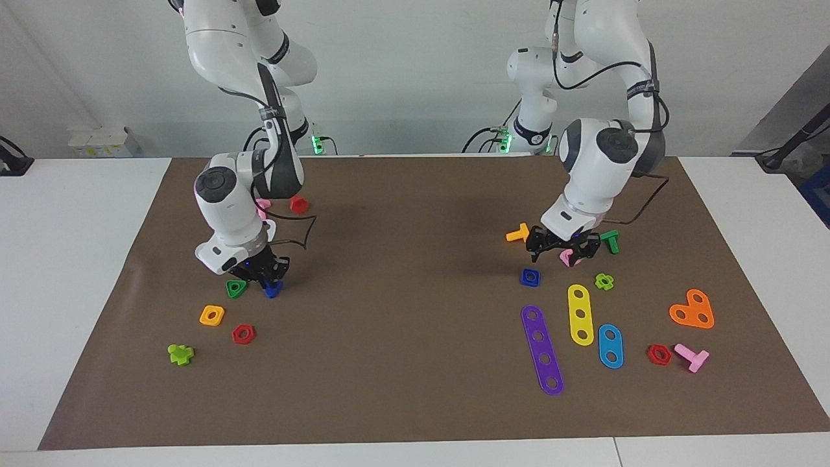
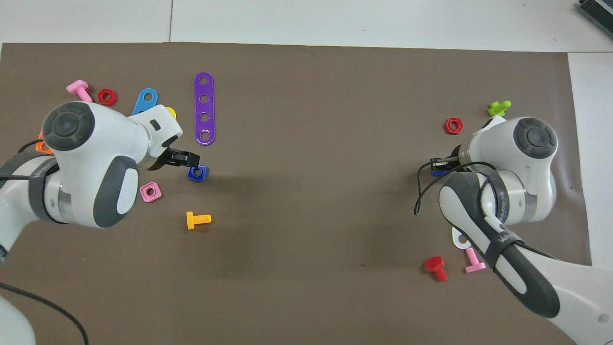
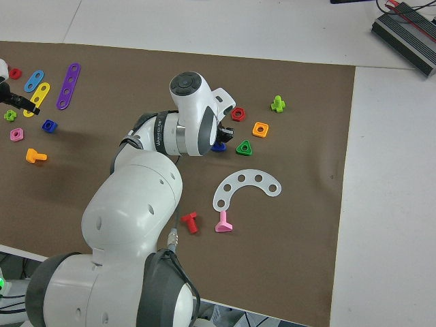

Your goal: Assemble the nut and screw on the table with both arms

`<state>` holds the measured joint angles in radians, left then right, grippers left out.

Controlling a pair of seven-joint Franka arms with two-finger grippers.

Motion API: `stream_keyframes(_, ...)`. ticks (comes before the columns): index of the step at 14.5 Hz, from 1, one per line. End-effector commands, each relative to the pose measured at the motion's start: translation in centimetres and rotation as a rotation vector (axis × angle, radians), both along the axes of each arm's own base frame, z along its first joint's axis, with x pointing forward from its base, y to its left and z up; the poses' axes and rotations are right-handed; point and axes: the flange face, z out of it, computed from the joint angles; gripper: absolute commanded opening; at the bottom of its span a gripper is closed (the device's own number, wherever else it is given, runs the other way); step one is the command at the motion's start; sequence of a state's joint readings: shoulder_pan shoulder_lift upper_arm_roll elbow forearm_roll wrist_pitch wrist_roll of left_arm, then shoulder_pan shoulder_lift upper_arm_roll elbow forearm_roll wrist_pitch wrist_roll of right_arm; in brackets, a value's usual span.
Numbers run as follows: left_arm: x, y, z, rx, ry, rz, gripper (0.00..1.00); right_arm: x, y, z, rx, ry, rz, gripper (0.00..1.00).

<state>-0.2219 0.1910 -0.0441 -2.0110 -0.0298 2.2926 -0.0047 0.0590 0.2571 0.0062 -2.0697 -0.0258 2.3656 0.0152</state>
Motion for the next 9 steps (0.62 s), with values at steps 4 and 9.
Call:
stream_keyframes(4, 0.9, -0.3, -4.5, -0.001, -0.007, -0.111, 0.85, 0.6, 7.8, 3.7, 0.027, -0.028, -0.033, 0.00)
stream_keyframes(9, 0.1, -0.2, -6.3, 0.008, 0.031, -0.125, 0.81, -1.2, 18.4, 4.9, 0.065, -0.071, -0.130, 0.00)
